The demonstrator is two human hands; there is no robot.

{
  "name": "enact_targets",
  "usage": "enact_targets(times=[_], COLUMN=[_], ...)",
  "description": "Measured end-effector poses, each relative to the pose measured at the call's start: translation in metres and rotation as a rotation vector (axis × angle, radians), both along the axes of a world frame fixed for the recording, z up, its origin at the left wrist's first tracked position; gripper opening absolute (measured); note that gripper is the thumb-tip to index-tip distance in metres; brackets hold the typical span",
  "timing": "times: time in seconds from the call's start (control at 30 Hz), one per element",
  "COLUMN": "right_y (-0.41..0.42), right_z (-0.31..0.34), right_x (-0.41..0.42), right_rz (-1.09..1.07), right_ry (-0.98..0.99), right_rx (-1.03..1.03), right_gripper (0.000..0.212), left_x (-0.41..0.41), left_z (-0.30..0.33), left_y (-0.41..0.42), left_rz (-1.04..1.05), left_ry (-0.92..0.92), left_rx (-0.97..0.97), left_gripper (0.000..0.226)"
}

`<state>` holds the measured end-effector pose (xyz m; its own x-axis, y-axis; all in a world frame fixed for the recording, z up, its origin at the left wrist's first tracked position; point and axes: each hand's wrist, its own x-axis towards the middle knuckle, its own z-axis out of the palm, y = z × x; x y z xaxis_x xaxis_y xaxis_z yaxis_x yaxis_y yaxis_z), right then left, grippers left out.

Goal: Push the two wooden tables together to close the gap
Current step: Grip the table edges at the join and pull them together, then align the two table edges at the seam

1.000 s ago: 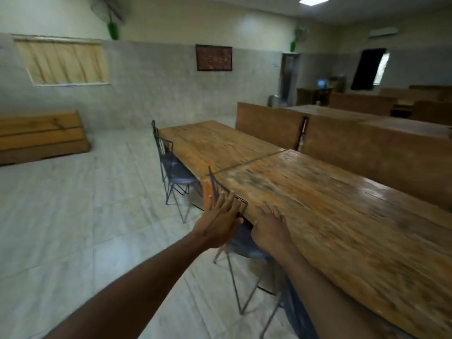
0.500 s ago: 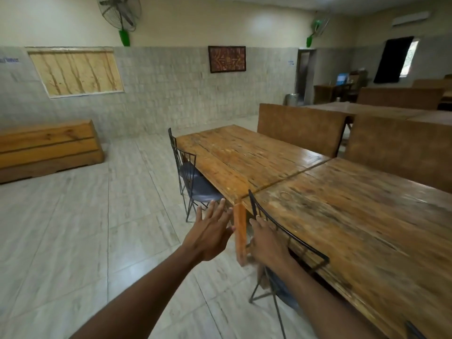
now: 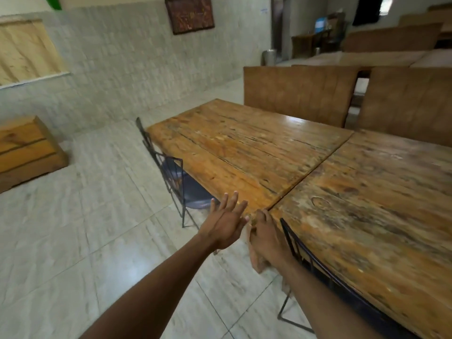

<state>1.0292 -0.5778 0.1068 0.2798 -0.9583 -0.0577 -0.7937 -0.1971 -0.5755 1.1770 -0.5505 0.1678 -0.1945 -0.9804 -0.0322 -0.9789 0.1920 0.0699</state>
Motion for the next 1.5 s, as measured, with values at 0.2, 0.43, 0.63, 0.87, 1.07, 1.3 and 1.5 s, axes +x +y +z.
enact_targets(times=[0.2,0.43,0.63,0.87,1.07,1.3,1.5], right_y=[-0.095,-0.185,-0.208,-0.212,-0.211,-0.212,-0.213], right_z=[-0.070,-0.123,-0.167,-0.169,-0.167,-0.167,-0.170], right_x=[0.024,0.021,0.011,0.012,0.013,0.012,0.013], right_rz=[-0.352,-0.730,-0.858,-0.883,-0.909,-0.908,-0.898], right_ry=[-0.049,0.035,0.251,0.302,0.298,0.303,0.292], right_rx=[0.105,0.085,-0.011,-0.038,-0.029,-0.018,-0.043], right_gripper=[0.067,0.062,0.058,0.060,0.058,0.057,0.058], left_x=[0.025,0.000,-0.025,-0.027,-0.037,-0.045,-0.049], left_z=[-0.074,-0.153,-0.217,-0.236,-0.232,-0.234,-0.236], left_y=[-0.156,-0.282,-0.337,-0.342,-0.351,-0.365,-0.370], left_rz=[-0.293,-0.569,-0.589,-0.628,-0.639,-0.641,-0.641], left_ry=[-0.041,-0.034,-0.017,0.036,0.137,0.096,0.015], left_rx=[0.184,0.323,0.289,0.115,0.126,0.113,0.124], left_gripper=[0.064,0.062,0.068,0.074,0.075,0.077,0.079])
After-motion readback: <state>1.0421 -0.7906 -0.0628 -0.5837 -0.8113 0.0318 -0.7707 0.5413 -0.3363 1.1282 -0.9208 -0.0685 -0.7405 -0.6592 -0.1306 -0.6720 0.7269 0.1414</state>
